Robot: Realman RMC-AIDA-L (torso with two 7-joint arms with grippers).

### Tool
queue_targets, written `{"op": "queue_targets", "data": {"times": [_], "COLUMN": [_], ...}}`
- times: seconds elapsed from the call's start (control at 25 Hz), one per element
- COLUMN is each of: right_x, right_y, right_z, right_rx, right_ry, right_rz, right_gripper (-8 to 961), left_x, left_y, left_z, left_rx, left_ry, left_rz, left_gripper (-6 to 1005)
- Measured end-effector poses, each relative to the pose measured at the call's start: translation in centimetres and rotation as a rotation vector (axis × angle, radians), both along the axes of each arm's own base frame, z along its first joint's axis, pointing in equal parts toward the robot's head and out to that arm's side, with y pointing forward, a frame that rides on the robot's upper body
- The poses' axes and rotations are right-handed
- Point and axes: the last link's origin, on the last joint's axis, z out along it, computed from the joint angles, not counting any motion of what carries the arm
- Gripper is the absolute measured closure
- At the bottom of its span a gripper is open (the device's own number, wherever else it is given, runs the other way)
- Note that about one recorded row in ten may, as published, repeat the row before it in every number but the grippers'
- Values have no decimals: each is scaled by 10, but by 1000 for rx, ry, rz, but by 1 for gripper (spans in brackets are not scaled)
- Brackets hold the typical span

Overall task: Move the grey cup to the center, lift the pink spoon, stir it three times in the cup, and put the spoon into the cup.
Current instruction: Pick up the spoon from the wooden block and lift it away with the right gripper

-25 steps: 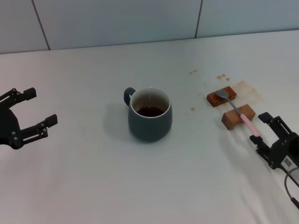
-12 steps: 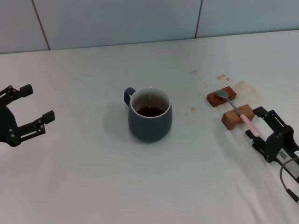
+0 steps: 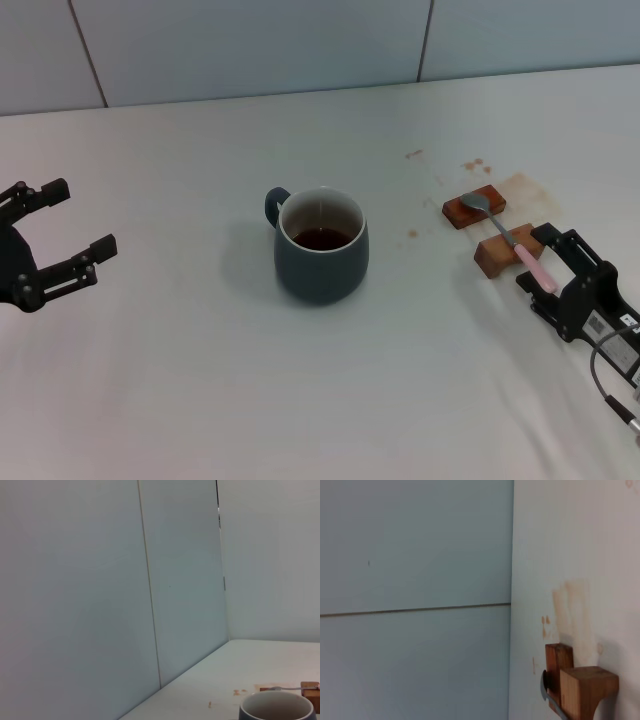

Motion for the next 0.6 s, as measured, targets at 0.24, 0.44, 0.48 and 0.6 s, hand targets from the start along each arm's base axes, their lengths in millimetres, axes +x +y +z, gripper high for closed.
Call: {"op": "queue_targets", "data": {"times": [0.24, 0.44, 0.48, 0.6], "right_x": [-1, -2, -2, -3], "right_y": [2, 5, 5, 5], "right_z": [0, 1, 1, 1], "right_rx": [-2, -1, -1, 0], "right_ry": [-4, -3, -3, -4], "right_rz": [8, 13, 13, 13], "right_gripper": [146, 147, 147, 148], "left_x": [0, 0, 1, 1], "left_y": [0, 1, 1, 1], "left_z": [0, 1, 1, 1], "left_rx": [3, 10, 10, 11], "left_ry": [-1, -6, -6, -6], "left_rz": [-1, -1, -1, -2], "left_gripper": [150, 149, 149, 149]}}
